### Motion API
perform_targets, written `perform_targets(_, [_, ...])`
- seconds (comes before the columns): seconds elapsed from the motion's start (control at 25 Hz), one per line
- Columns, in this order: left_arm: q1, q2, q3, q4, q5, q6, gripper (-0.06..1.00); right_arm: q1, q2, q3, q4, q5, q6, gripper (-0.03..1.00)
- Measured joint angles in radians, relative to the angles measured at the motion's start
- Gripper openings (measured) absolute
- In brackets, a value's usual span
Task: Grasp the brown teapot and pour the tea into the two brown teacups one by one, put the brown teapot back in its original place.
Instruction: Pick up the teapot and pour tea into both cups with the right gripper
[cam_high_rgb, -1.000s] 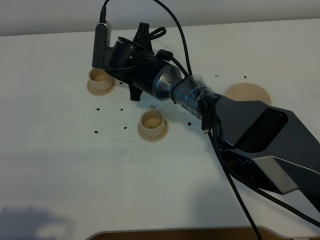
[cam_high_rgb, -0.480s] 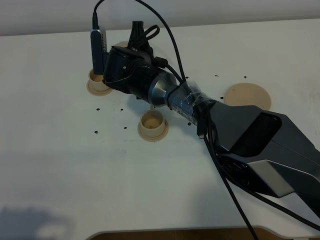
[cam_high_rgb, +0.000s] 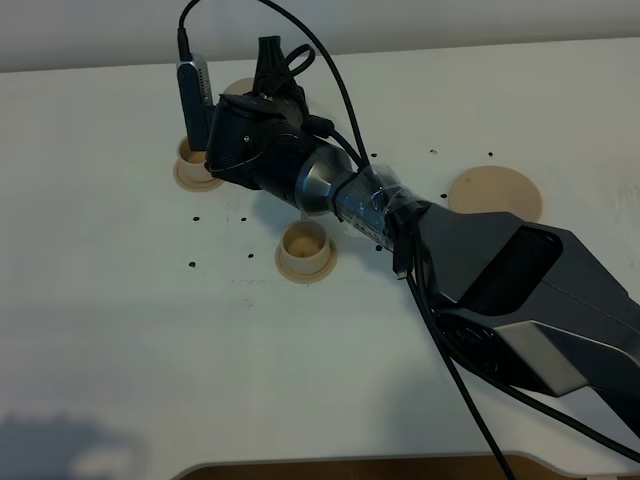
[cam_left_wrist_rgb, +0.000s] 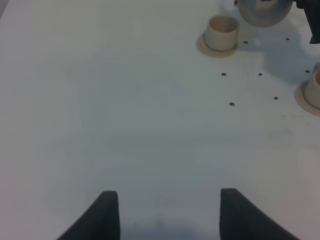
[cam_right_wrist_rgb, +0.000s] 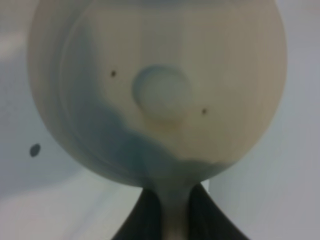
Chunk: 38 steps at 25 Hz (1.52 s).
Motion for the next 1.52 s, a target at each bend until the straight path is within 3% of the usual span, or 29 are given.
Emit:
perform_targets(0.72, [0.0, 0.0, 0.0, 0.0, 0.0, 0.0, 0.49, 0.001, 0.0, 0.0, 0.005, -0.027, -0.029, 0.12])
perform_targets(1.0, [0.0, 0.0, 0.0, 0.0, 0.0, 0.0, 0.49, 0.001, 0.0, 0.0, 0.005, -0.032, -0.122, 0.12])
perform_targets(1.52, [0.0, 0.0, 0.0, 0.0, 0.0, -0.001, 0.49, 0.002, 0.016, 0.0, -0.129, -0.066, -0.112, 0.12])
